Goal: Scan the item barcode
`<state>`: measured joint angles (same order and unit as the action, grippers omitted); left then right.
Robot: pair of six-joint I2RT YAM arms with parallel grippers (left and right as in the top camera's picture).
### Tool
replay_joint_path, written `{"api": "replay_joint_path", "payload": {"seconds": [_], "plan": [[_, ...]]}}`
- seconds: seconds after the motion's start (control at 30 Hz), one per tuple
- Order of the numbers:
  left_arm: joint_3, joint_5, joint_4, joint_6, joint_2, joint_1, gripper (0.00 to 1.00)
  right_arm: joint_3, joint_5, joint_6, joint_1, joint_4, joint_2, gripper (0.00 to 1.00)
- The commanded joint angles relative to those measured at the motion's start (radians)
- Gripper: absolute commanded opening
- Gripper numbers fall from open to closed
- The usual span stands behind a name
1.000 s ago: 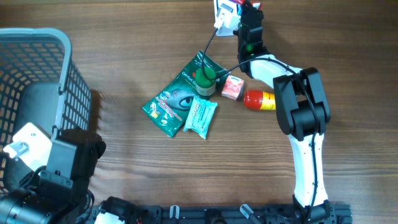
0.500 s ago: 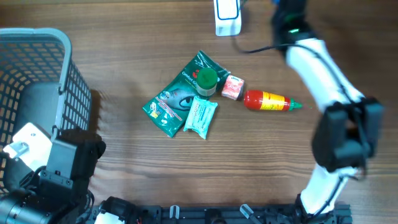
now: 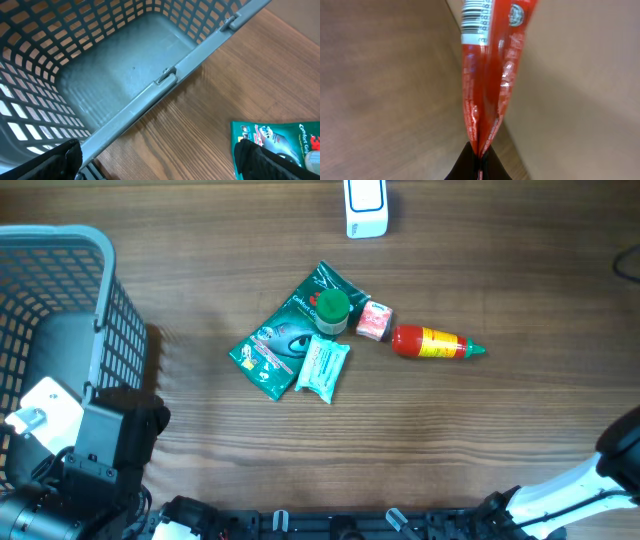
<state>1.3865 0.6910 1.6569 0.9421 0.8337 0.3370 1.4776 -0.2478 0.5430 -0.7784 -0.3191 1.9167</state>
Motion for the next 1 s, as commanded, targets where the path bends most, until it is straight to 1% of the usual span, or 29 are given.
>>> {"api": "replay_joint_path", "payload": {"seconds": [0.0, 0.03, 0.1, 0.13, 0.17, 0.2, 0.23, 0.27, 0.3, 0.33, 0.37, 0.4, 0.43, 0.5, 0.53, 0.6, 0.63, 0.67, 0.7, 0.77, 0.83, 0.9, 0.97], "plan": [[0.0, 0.016, 0.001, 0.016, -0.003, -0.008, 1.0, -0.092, 0.066, -0.099, -0.079, 0.013, 0.011, 0.07], [0.0, 0.016, 0.001, 0.016, -0.003, -0.008, 1.0, -0.099, 0.069, -0.181, -0.101, 0.039, 0.011, 0.1], [0.0, 0.016, 0.001, 0.016, -0.003, -0.008, 1.0, -0.098, 0.107, -0.388, -0.121, 0.098, 0.01, 0.41], [0.0, 0.016, 0.001, 0.016, -0.003, -0.008, 1.0, -0.094, 0.129, -0.464, -0.119, 0.092, 0.009, 0.5], [0.0, 0.016, 0.001, 0.016, -0.003, -0.008, 1.0, -0.088, 0.181, -0.475, -0.102, 0.045, 0.003, 0.96], [0.0, 0.016, 0.001, 0.016, -0.003, -0.008, 1.0, -0.088, 0.213, -0.502, -0.093, 0.014, -0.008, 1.0], [0.0, 0.016, 0.001, 0.016, -0.003, -0.008, 1.0, -0.088, 0.282, -0.583, -0.078, -0.023, -0.029, 1.0], [0.0, 0.016, 0.001, 0.016, -0.003, -0.008, 1.0, -0.088, 0.411, -0.676, -0.062, -0.057, -0.063, 1.0], [0.0, 0.016, 0.001, 0.016, -0.003, -0.008, 1.0, -0.088, 0.568, -0.789, -0.047, -0.094, -0.107, 1.0], [0.0, 0.016, 0.001, 0.016, -0.003, -0.008, 1.0, -0.088, 0.73, -0.932, -0.032, -0.145, -0.15, 1.0], [0.0, 0.016, 0.001, 0.016, -0.003, -0.008, 1.0, -0.088, 0.811, -1.007, -0.02, -0.191, -0.177, 1.0], [0.0, 0.016, 0.001, 0.016, -0.003, -0.008, 1.0, -0.088, 0.901, -1.073, 0.002, -0.277, -0.212, 1.0], [0.0, 0.016, 0.001, 0.016, -0.003, -0.008, 1.0, -0.088, 0.933, -1.114, 0.03, -0.364, -0.24, 1.0], [0.0, 0.016, 0.001, 0.016, -0.003, -0.008, 1.0, -0.088, 0.93, -1.15, 0.098, -0.534, -0.268, 1.0], [0.0, 0.016, 0.001, 0.016, -0.003, -0.008, 1.0, -0.091, 0.927, -1.173, 0.138, -0.602, -0.266, 0.99], [0.0, 0.016, 0.001, 0.016, -0.003, -0.008, 1.0, -0.11, 0.904, -1.172, 0.237, -0.708, -0.258, 0.99], [0.0, 0.016, 0.001, 0.016, -0.003, -0.008, 1.0, -0.123, 0.888, -1.175, 0.282, -0.749, -0.258, 1.0], [0.0, 0.016, 0.001, 0.016, -0.003, -0.008, 1.0, -0.148, 0.888, -1.176, 0.341, -0.753, -0.258, 1.0], [0.0, 0.016, 0.001, 0.016, -0.003, -0.008, 1.0, -0.173, 0.874, -1.209, 0.404, -0.74, -0.256, 1.0], [0.0, 0.016, 0.001, 0.016, -0.003, -0.008, 1.0, -0.217, 0.77, -1.323, 0.508, -0.703, -0.256, 1.0], [0.0, 0.016, 0.001, 0.016, -0.003, -0.008, 1.0, -0.263, 0.595, -1.535, 0.636, -0.688, -0.254, 1.0], [0.0, 0.016, 0.001, 0.016, -0.003, -0.008, 1.0, -0.276, 0.477, -1.741, 0.715, -0.682, -0.253, 1.0], [0.0, 0.016, 0.001, 0.016, -0.003, -0.008, 1.0, -0.276, 0.38, -1.893, 0.759, -0.656, -0.252, 1.0]]}}
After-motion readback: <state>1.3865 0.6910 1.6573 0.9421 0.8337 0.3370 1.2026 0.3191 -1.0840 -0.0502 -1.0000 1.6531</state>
